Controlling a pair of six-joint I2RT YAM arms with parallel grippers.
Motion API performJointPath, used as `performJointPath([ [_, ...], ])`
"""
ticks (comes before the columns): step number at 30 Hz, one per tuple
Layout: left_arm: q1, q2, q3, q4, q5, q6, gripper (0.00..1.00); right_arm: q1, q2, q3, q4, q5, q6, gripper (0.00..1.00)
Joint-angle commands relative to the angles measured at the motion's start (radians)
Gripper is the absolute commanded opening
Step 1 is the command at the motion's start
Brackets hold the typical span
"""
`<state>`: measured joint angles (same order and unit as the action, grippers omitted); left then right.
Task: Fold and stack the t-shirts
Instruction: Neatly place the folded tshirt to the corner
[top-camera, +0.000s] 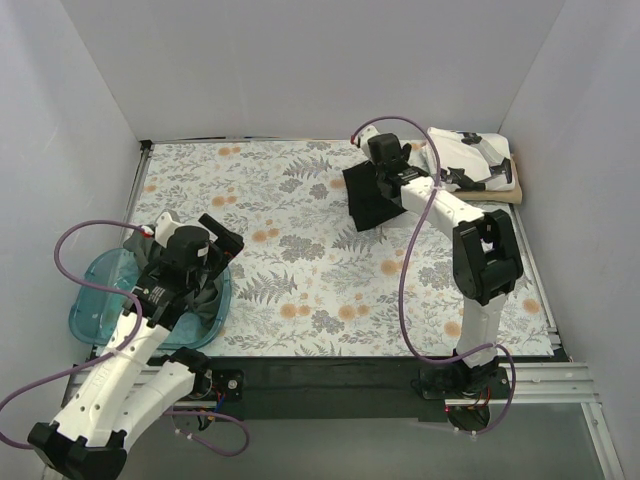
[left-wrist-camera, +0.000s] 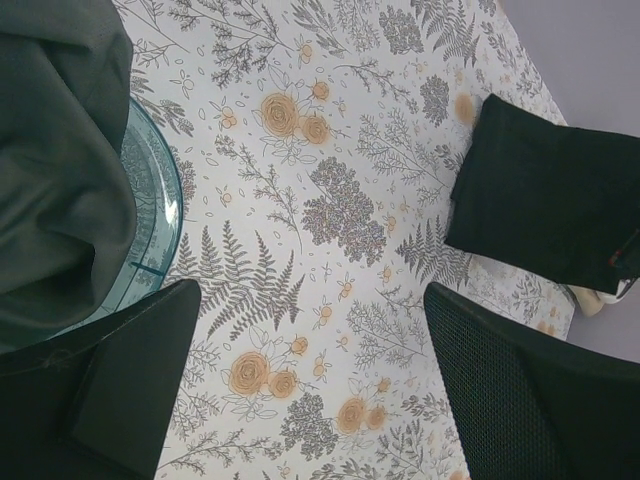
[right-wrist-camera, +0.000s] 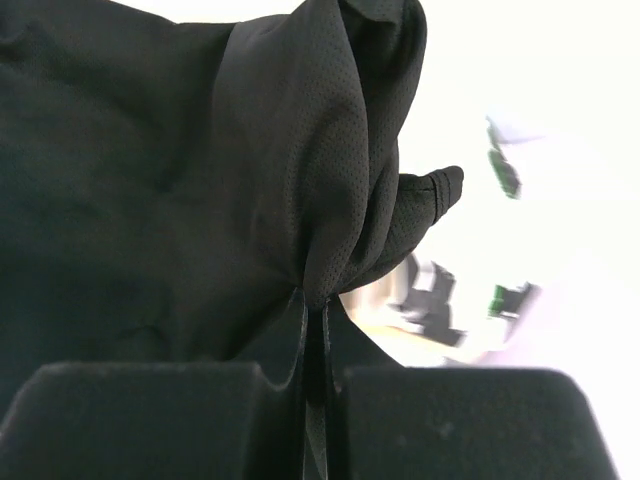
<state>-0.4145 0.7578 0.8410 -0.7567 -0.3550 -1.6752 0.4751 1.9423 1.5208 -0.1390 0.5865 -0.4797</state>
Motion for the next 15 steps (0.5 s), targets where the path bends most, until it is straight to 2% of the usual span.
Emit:
performJointPath([
  [1, -0.001, -0.02, 0.007, -0.004, -0.041, 0.019, 0.94, -0.041, -0.042, 0.042, 0.079, 0.096, -0.137, 0.01],
  [9, -0.001, -0.02, 0.01, -0.016, -0.082, 0.002, 0.96, -0.108, -0.023, 0.113, 0.128, 0.128, -0.24, 0.01],
  [15, -0.001, -0.023, 0.006, -0.012, -0.093, -0.003, 0.97, -0.151, -0.022, 0.16, 0.156, 0.13, -0.252, 0.01],
])
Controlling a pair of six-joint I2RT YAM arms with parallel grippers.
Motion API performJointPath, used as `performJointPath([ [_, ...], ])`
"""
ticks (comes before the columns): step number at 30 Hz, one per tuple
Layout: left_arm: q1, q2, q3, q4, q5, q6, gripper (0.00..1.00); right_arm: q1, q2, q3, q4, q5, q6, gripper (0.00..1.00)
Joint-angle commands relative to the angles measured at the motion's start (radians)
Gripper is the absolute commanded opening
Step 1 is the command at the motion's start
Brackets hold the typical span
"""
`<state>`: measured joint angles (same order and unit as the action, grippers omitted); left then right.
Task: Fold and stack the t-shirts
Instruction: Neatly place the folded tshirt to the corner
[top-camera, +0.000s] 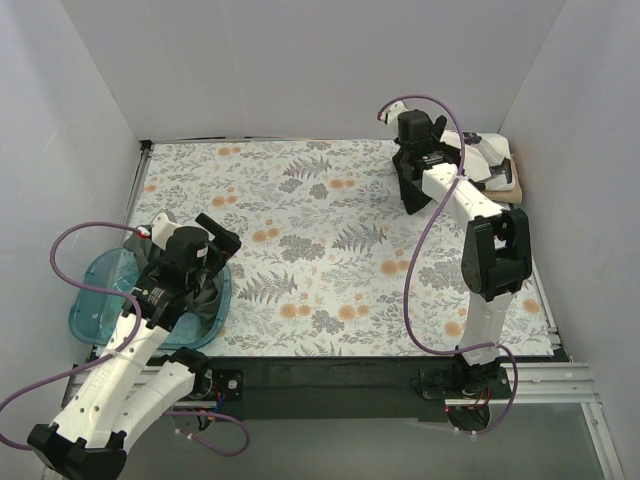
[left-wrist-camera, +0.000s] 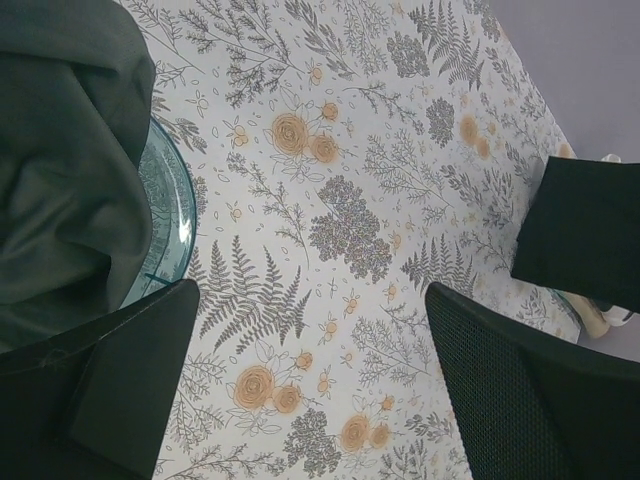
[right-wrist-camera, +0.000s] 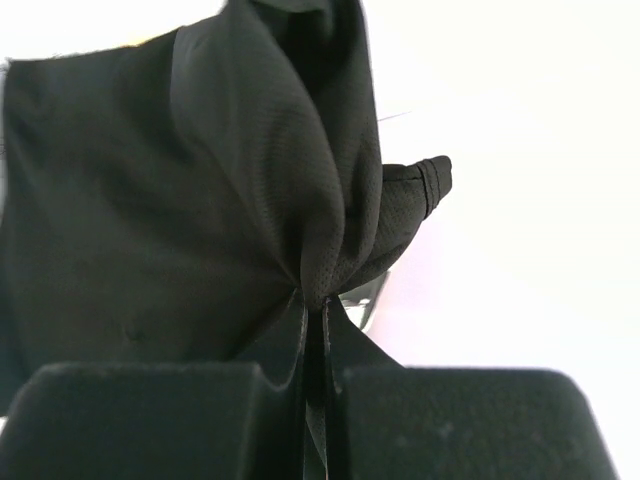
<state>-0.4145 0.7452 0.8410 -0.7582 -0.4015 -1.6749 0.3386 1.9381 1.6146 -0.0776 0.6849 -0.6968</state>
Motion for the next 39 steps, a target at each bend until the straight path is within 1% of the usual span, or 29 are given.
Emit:
performJointPath([
  [1, -0.001, -0.01, 0.006, -0.012, -0.051, -0.005, 0.97, -0.021, -0.024, 0.077, 0.095, 0.028, -0.033, 0.01],
  [10, -0.001, -0.007, -0.002, -0.018, -0.071, -0.017, 0.97, -0.038, -0.057, 0.14, 0.096, 0.022, -0.023, 0.01],
  [18, -0.001, 0.016, 0.009, -0.035, -0.076, -0.019, 0.97, -0.047, -0.079, 0.218, 0.096, 0.033, -0.066, 0.01],
  [26, -0.001, 0.006, 0.001, -0.026, -0.077, -0.019, 0.98, -0.073, -0.094, 0.22, 0.096, 0.019, -0.07, 0.01],
  [33, -0.001, 0.01, 0.004, -0.03, -0.082, -0.02, 0.98, -0.131, -0.054, 0.208, 0.095, -0.047, -0.053, 0.01],
  [39, -0.001, 0.014, 0.006, -0.038, -0.092, -0.022, 0.98, -0.162, 0.022, 0.249, 0.107, -0.041, -0.046, 0.01],
])
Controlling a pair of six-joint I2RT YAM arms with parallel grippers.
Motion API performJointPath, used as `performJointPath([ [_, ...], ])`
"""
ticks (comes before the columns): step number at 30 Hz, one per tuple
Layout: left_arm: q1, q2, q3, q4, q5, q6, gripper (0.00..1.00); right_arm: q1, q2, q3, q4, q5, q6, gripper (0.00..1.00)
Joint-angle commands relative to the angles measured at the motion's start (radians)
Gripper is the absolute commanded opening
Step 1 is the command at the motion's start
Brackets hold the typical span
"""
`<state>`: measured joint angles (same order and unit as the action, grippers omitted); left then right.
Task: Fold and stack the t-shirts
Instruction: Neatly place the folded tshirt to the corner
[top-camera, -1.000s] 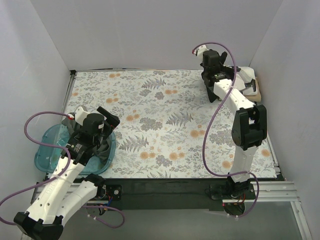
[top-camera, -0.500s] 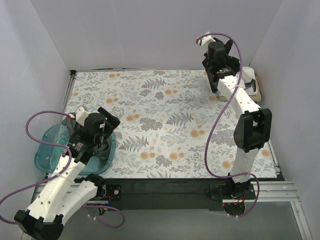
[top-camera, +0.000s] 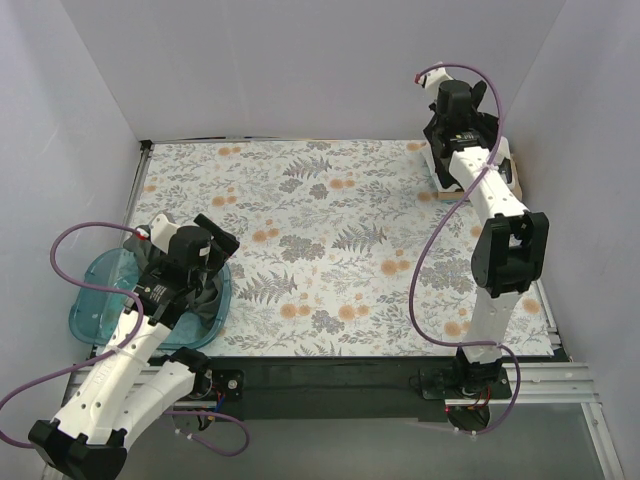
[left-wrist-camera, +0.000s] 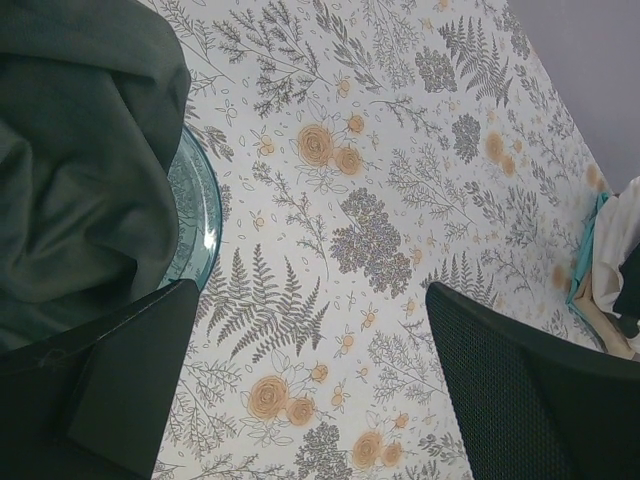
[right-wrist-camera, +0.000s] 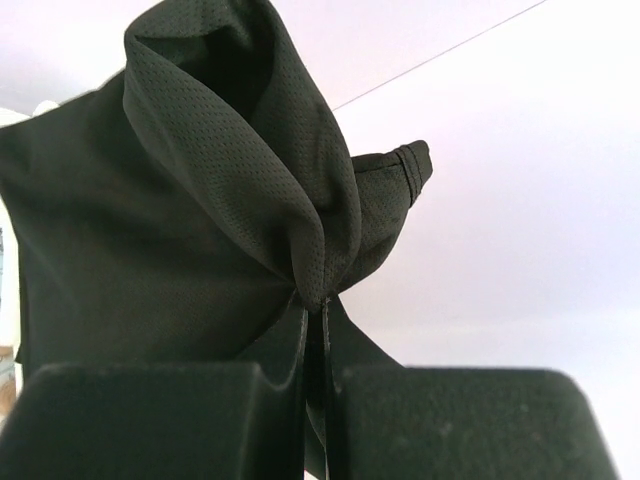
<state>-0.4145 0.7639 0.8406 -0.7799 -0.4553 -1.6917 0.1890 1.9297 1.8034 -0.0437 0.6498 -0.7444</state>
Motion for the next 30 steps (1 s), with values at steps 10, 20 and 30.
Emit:
performJointPath([
  [10, 0.0, 0.006, 0.012, -0.03, -0.054, -0.013, 0.98, -0.089, 0.15, 0.105, 0.08, -0.01, 0.059, 0.01],
  [20, -0.001, 0.038, 0.023, -0.045, -0.066, -0.019, 0.98, -0.171, 0.267, 0.114, 0.116, 0.002, 0.102, 0.03],
  [30, -0.001, 0.081, 0.057, -0.048, -0.054, -0.022, 0.98, -0.178, 0.319, 0.148, 0.134, 0.063, 0.125, 0.98],
])
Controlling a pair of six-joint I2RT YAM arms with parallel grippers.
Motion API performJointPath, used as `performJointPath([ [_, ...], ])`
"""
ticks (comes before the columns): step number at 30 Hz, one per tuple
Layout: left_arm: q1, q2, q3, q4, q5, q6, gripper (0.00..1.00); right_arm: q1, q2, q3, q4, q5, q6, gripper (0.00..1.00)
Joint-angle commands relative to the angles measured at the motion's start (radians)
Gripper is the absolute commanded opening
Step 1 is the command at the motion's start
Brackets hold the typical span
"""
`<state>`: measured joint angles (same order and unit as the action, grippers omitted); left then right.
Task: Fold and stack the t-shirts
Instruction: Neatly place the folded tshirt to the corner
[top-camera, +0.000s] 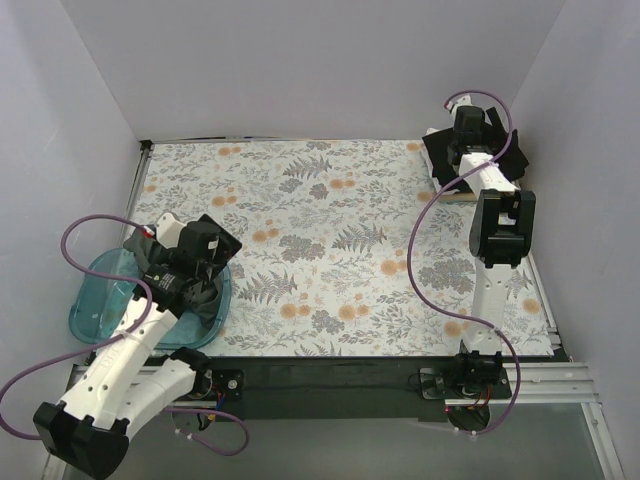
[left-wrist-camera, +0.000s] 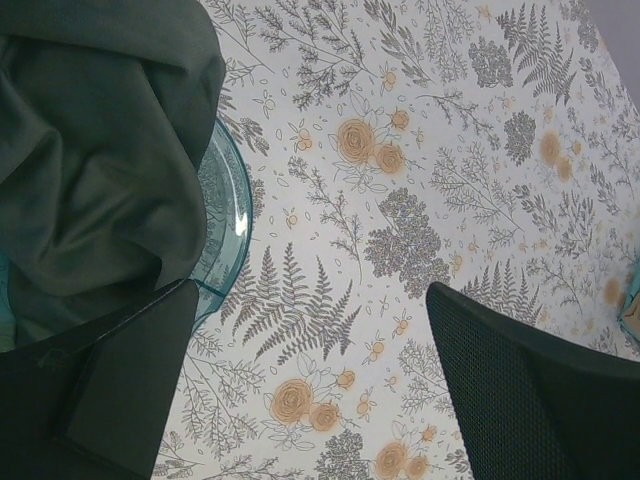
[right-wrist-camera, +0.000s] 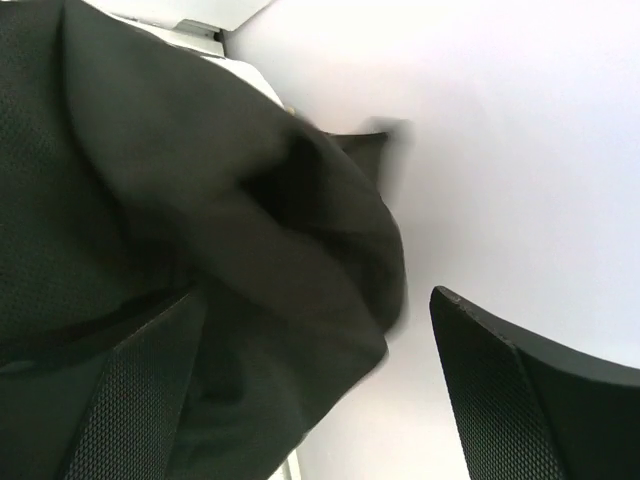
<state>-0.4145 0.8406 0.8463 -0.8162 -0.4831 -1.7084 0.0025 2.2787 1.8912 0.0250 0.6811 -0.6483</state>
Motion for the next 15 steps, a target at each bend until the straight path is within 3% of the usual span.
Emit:
performJointPath([
  [1, -0.001, 0.006, 0.053, -0.011, -0.025, -0.005, 0.98, 0.007, -0.039, 0.059, 0.066, 0.031, 0.035, 0.98],
  [6, -0.001, 0.011, 0.05, 0.002, -0.005, 0.004, 0.98, 0.007, -0.177, 0.0, 0.041, -0.041, 0.116, 0.98],
  [10, -0.001, 0.023, 0.05, 0.012, 0.015, 0.009, 0.98, 0.007, -0.309, -0.046, -0.089, -0.176, 0.257, 0.98],
  [15, 0.0, 0.048, 0.069, 0.041, 0.037, 0.024, 0.98, 0.008, -0.53, -0.171, -0.195, -0.395, 0.553, 0.99],
])
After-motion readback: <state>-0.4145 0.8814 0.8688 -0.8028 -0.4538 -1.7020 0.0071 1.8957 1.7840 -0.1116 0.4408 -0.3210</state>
